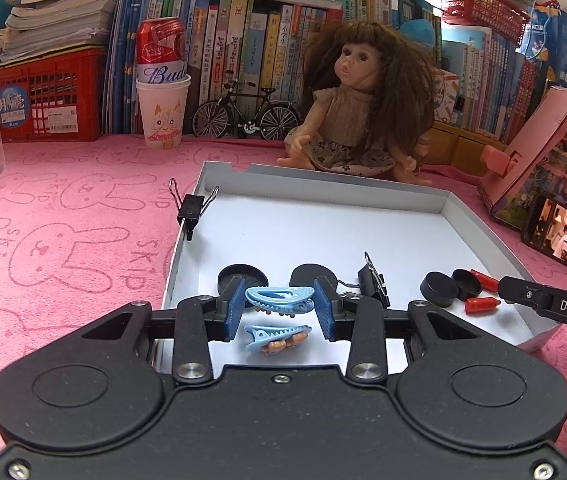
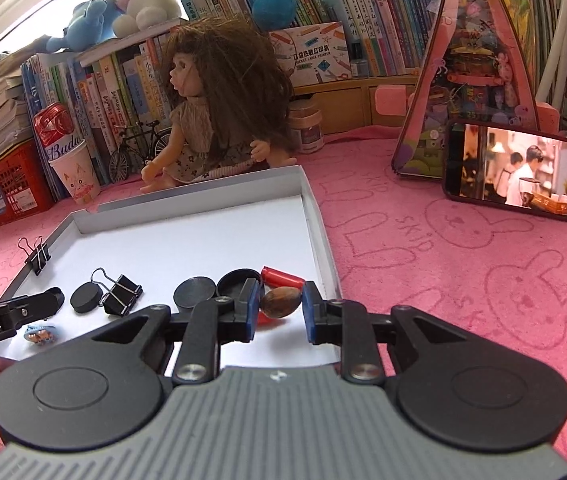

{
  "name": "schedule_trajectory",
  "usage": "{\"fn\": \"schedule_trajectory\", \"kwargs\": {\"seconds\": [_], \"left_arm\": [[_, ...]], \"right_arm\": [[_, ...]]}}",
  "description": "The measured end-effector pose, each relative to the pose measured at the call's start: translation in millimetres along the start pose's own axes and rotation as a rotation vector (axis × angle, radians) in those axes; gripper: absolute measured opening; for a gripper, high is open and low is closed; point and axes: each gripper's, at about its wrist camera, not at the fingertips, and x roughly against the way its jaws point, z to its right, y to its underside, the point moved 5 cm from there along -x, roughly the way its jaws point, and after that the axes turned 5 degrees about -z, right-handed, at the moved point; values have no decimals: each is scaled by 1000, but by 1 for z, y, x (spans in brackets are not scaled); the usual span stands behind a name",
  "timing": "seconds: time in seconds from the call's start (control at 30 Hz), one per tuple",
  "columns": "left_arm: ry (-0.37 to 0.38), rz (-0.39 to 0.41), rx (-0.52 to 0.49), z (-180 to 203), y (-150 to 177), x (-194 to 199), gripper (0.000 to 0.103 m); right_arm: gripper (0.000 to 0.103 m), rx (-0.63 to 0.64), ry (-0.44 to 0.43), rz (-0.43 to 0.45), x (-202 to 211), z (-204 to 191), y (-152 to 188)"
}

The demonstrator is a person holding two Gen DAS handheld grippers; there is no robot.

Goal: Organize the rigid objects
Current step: 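Open both grippers to drop the hair clip and nut into the tray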

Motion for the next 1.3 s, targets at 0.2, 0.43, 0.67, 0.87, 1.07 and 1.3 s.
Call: {"fn": "schedule_trajectory", "kwargs": {"seconds": [0.2,0.43,0.67,0.87,1.07,1.3], "left_arm": [[-21,-5,-3,0,-3,-8,35],[-40,-6,-6,-1,-5,-15,35],[-48,-3,-12,0,-6,-16,35],[-53,23,-22,4,-7,-8,46],[-36,46,-45,11,-8,6,60],[5,78,-100,26,-5,28,73]], "right_arm": [[28,-5,-7,-23,-8,-2,-4],[28,7,-1,-29,-13,-5,-4],[31,6,-5,-28,-14,-6,-5],[50,-4,-11,-21,-13,-4,-6],[63,20,-10,13,-1,-7,-7],[73,67,-24,53,20,-11,-6]]}}
